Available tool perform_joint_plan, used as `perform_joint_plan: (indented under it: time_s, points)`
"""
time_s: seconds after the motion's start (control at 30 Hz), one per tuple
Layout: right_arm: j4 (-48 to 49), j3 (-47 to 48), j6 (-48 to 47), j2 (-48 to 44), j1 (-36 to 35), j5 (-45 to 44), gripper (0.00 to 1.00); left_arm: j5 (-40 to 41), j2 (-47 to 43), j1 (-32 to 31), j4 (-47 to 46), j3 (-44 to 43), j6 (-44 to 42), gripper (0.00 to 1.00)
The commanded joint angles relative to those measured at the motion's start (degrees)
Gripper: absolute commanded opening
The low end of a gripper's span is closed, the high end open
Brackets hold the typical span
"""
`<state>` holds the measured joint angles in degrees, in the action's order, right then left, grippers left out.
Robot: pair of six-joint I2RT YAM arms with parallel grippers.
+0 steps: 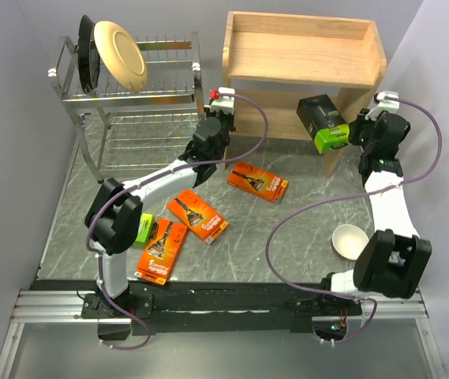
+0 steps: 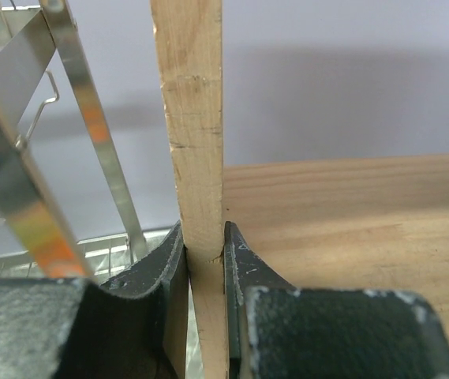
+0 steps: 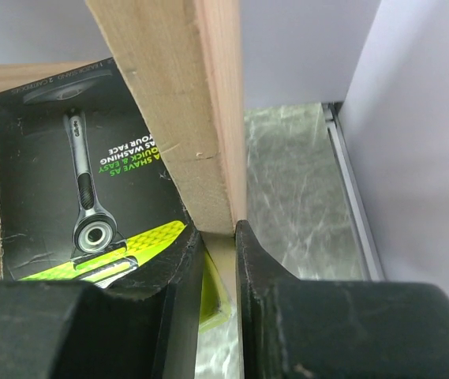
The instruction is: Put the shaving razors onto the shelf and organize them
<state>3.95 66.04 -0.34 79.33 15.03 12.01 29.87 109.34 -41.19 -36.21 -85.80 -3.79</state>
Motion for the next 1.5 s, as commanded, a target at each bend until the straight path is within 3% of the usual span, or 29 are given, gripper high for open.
perform_joint_plan:
  time_s: [0.0,0.43,0.47,0.5,0.53,0.57,0.63,0.67,0.73,0.77,0.87,0.93,1.13,1.2,1.23,1.3,1.33,1.47]
  points:
    - [2.21,-0.82,3.15,-6.9,0.35,2.76,0.0,-5.61,-5.97,-3.99,3.24,2.83,-0.25,0.01]
    - [-0.25,-3.02,3.41,-10.68,1.76,2.57,0.0,-4.39,-9.14,-6.71,7.98,5.64,2.47,0.01]
    - [-0.51,-3.2,3.76,-10.77,1.76,3.19,0.01,-3.86,-9.41,-6.71,8.34,5.99,2.73,0.06]
    - [-0.78,-3.29,4.9,-10.78,1.76,3.89,0.07,-3.33,-10.1,-6.71,9.04,6.43,3.17,0.18]
    - [-1.91,-2.94,5.52,-10.78,1.76,5.12,0.2,-2.54,-10.63,-6.71,10.79,7.3,3.35,0.35]
    - [-2.62,-2.59,5.87,-10.86,1.76,5.65,0.41,-2.36,-11.16,-6.71,12.02,7.84,3.27,0.58]
    - [-3.5,-2.23,7.28,-12.08,1.76,5.66,0.53,-2.27,-13.88,-6.71,13.44,10.63,3.35,0.69]
    - [-3.42,-2.41,7.72,-12.7,1.67,5.05,0.66,-3.05,-16.33,-6.71,15.7,11.78,3.35,0.76]
    - [-5.33,-2.15,9.56,-14.63,1.76,3.99,0.73,-4.37,-18.98,-6.71,18.87,14.24,7.56,0.95]
    - [-6.4,-1.8,10.18,-15.16,1.85,4.07,0.76,-6.03,-20.21,-6.8,22.11,14.87,8.88,0.99]
    - [-11.4,-0.65,12.55,-17.45,1.85,5.04,0.77,-7.98,-23.55,-7.94,25.39,16.1,11.44,0.99]
    - [-14.04,-0.82,15.1,-19.2,2.02,4.87,0.79,-12.89,-24.61,-8.38,24.61,16.8,11.96,0.98]
    - [-18.97,-1.18,22.65,-18.43,5.35,3.98,0.79,-27.22,-18.83,-8.91,16.43,11.63,12.31,0.62]
    - [-18.89,-2.31,25.2,-18.07,7.2,4.86,0.77,-28.02,-13.99,-9.26,15.64,7.17,13.02,0.39]
    - [-17.49,-3.02,26.26,-17.98,10.34,7.91,0.75,-28.11,-12.24,-9.78,15.03,5.66,13.37,0.21]
    - [-15.03,-5.38,29.07,-17.98,13.26,11.44,0.56,-28.03,-7.4,-10.48,13.89,1.54,13.81,0.03]
    - [-14.24,-5.66,29.51,-17.29,14.93,13.11,0.41,-26.8,-5.99,-10.75,11.97,0.29,14.16,0.01]
    - [-14.06,-4.87,29.43,-13.95,16.79,15.24,0.27,-24.16,2.78,-11.19,9.49,-6.47,16.09,0.01]
